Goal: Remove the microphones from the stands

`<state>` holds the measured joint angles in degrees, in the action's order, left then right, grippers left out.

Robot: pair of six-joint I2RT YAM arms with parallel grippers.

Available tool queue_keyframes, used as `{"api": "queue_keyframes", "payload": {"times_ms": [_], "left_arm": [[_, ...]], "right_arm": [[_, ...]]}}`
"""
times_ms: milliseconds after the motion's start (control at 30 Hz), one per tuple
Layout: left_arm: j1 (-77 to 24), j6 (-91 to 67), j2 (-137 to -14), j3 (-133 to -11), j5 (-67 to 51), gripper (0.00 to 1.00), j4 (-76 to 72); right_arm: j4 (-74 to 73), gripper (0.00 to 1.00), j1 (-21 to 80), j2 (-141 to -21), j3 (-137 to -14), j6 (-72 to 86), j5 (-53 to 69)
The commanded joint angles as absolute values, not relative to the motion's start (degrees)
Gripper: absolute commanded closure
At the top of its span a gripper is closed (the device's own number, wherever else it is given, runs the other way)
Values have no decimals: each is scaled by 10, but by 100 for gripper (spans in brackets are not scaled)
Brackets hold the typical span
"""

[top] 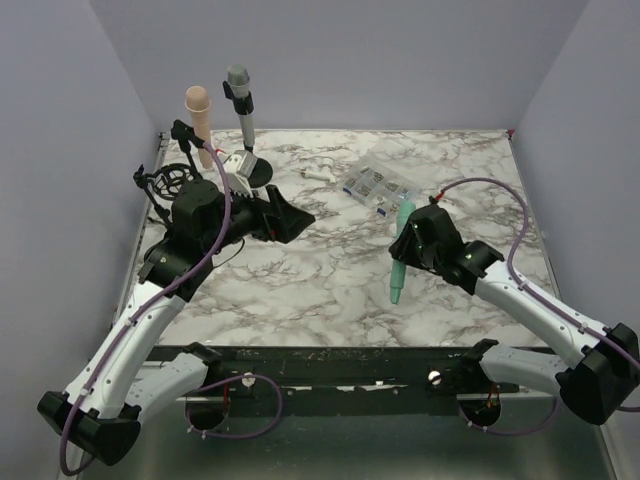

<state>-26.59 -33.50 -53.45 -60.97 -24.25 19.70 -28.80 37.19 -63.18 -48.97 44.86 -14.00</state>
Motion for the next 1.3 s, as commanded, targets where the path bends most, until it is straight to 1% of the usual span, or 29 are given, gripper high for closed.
{"api": "queue_keyframes", "payload": {"times_ms": [0,267,433,633,767,867,1200,1267], "left_arm": [[-263,-303,-502,-608,-163,1,224],[-263,-274,-470,-614,-100,1,254],[-263,-263,-460,-623,-80,2,268],[-263,-251,-451,-639,-67,1,282],[-263,-244,-440,-643,-53,1,287],[-263,-239,-436,-648,-44,1,293],[-263,-222,-431,-670,-5,1,318],[-263,-213,-435,-683,18,1,332]], "right_arm": [[-353,99,314,-642,-488,510,-251],[-337,99,202,-698,-458,496,-228],[-300,99,186,-737,-432,487,-243],[-285,99,185,-789,-422,489,-256],[-280,99,185,-804,-416,488,-265],[-273,96,185,-806,-410,486,-266],[-268,80,185,-805,-402,481,-267],[-268,76,185,-804,-402,480,-266]]}}
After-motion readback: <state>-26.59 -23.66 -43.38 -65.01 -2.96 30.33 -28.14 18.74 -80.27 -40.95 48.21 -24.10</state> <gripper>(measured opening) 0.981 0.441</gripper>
